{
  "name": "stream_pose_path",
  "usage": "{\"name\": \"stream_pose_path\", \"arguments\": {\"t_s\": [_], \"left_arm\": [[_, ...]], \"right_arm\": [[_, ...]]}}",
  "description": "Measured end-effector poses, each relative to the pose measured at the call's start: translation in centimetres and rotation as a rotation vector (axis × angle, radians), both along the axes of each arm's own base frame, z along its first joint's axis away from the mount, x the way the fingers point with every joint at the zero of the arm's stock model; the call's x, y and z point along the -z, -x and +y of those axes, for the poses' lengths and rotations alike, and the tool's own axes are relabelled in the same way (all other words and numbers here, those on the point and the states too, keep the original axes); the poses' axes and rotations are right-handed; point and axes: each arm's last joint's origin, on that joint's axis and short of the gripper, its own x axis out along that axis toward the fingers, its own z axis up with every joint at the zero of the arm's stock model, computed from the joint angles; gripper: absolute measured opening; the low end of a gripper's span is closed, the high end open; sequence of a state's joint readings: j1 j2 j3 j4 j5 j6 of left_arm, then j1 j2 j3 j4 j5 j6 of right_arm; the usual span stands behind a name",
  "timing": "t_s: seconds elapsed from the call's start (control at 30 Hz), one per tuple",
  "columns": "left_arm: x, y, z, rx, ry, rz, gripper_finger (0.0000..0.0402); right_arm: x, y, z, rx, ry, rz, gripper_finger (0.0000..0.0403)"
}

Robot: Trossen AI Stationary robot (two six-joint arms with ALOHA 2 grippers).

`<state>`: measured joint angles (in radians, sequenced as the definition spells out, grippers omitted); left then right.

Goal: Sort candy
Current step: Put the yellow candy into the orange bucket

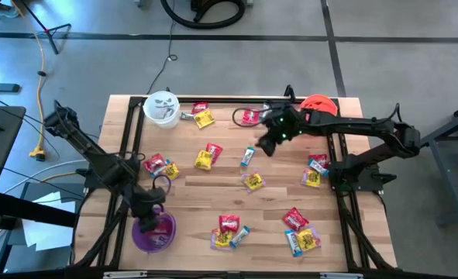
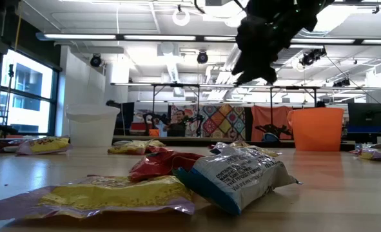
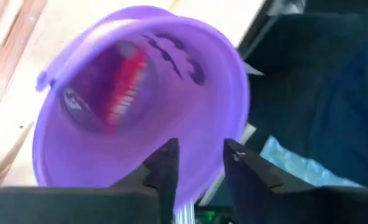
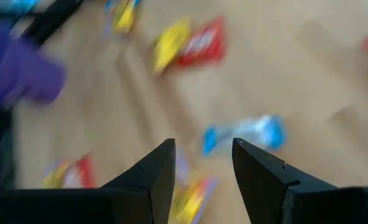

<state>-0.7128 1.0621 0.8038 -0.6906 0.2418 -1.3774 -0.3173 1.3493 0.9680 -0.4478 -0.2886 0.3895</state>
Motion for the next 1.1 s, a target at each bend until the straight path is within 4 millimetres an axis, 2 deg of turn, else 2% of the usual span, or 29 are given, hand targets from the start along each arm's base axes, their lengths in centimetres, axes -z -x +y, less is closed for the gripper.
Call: {"name": "stream_pose_path", "arguments": {"t_s": [0.2, 0.4, 0.63, 0.77, 0.87, 0.93, 1.1], "left_arm": [[-3.2, 1.4, 1.4, 0.087, 0.001, -0.091, 0.0143], [-5.1, 2.1, 4.0, 0.028, -0.012, -0.284, 0.0124], [-4.2, 1.1, 6.4, 0.017, -0.099, -0.387, 0.0088], [-4.2, 0.1, 7.6, 0.004, -0.150, -0.497, 0.0071], [-4.0, -0.7, 8.7, -0.020, -0.194, -0.567, 0.0057], [-3.5, -1.1, 9.5, -0.041, -0.227, -0.590, 0.0047], [-2.9, -1.8, 11.7, -0.113, -0.318, -0.616, 0.0022]], "right_arm": [[3.2, -1.0, 2.3, -0.137, -0.119, 0.190, 0.0154], [7.4, -2.8, 2.8, -0.121, -0.192, 0.339, 0.0172], [10.9, -4.6, 2.7, -0.107, -0.242, 0.371, 0.0228], [12.2, -5.2, 3.1, -0.118, -0.240, 0.378, 0.0231], [12.6, -5.3, 3.2, -0.112, -0.226, 0.390, 0.0214], [12.6, -5.3, 3.2, -0.106, -0.205, 0.394, 0.0186], [11.6, -5.3, 3.1, -0.103, -0.180, 0.349, 0.0062]]}}
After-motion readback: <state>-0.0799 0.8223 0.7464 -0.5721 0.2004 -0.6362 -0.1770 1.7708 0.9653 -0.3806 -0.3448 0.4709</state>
